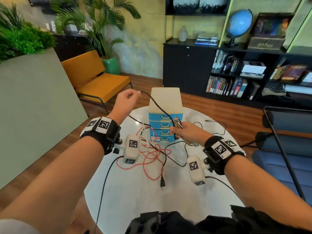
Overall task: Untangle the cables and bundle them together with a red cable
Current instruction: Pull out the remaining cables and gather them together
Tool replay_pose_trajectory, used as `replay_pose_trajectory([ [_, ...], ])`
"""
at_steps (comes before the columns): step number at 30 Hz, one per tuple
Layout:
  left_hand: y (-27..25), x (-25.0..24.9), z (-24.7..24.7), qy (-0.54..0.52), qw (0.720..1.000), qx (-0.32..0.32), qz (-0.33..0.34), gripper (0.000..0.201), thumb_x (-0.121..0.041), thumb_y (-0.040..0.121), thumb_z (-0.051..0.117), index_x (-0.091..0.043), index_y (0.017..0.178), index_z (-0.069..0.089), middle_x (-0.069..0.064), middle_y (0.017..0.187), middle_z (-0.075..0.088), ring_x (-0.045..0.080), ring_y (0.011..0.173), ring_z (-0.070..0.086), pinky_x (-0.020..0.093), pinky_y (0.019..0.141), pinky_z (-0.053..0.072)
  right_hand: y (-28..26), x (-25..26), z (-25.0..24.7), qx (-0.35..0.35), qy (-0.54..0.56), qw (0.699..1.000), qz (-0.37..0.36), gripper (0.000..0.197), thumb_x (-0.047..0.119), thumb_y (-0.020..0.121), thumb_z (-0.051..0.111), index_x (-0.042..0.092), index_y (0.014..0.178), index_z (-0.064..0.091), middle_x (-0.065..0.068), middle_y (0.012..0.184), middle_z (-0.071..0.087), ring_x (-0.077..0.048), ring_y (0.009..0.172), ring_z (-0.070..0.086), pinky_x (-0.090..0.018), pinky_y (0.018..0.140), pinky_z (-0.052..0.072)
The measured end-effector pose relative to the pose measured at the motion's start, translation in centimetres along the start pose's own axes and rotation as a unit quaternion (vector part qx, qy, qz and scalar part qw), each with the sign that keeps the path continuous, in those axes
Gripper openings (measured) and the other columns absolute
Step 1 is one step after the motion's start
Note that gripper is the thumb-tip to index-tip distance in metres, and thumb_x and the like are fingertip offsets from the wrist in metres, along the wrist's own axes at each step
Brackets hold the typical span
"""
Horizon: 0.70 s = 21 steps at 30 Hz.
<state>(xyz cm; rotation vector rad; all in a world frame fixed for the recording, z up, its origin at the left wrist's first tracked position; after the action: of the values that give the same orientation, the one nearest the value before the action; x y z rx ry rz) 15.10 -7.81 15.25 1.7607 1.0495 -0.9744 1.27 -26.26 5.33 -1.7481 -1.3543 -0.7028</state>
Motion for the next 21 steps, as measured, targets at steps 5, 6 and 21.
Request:
replay_pose_trajectory([
  [5, -0.6, 5.4, 1.4, 0.271, 0.957, 0.099, -0.032, 0.025, -0.02, 0.09, 0.056, -0.017, 0.114, 0.06, 0.007, 0.106, 0.062, 0.026, 0.104, 0.059, 0.035, 0.088, 0.047, -0.2, 1.3, -0.7, 0.003, 0.02, 1.0, -0.02, 0.03, 0.038, 0.098, 0.054, 0.014, 0.089, 0.069, 0.008, 0.061, 0.046, -0.002, 0.038, 0.038, -0.015, 0.04, 0.031],
  [6, -1.1, 5.2, 2.5, 0.295, 0.947, 0.126, 0.001, 0.04, -0.017, 0.088, 0.058, -0.019, 0.128, 0.053, 0.008, 0.124, 0.055, 0.025, 0.118, 0.053, 0.039, 0.098, 0.045, -0.1, 1.5, -0.7, 0.003, -0.004, 1.0, -0.021, 0.03, 0.038, 0.097, 0.055, 0.014, 0.089, 0.07, 0.009, 0.063, 0.049, -0.001, 0.041, 0.043, -0.013, 0.042, 0.033],
  [21, -7.1, 0.3, 10.4, 0.116, 0.958, 0.263, 0.005, 0.027, -0.027, 0.101, 0.04, -0.019, 0.079, 0.053, 0.0, 0.058, 0.05, 0.011, 0.05, 0.047, 0.025, 0.051, 0.047, 0.2, -2.3, -2.4, -0.148, 0.272, 0.944, 0.111, 0.018, 0.01, 0.102, 0.039, -0.003, 0.109, 0.051, -0.011, 0.065, 0.062, -0.014, 0.042, 0.047, -0.021, 0.037, 0.039],
])
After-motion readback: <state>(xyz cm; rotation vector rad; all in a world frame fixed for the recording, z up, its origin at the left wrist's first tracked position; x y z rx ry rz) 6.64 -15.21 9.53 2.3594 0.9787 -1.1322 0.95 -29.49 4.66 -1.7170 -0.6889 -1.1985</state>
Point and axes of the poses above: each hand's wrist, its own y-axis towards the middle knuckle, its own z-axis out of the palm, x = y × z, the point moved 10 cm from there along y, towards the middle knuckle
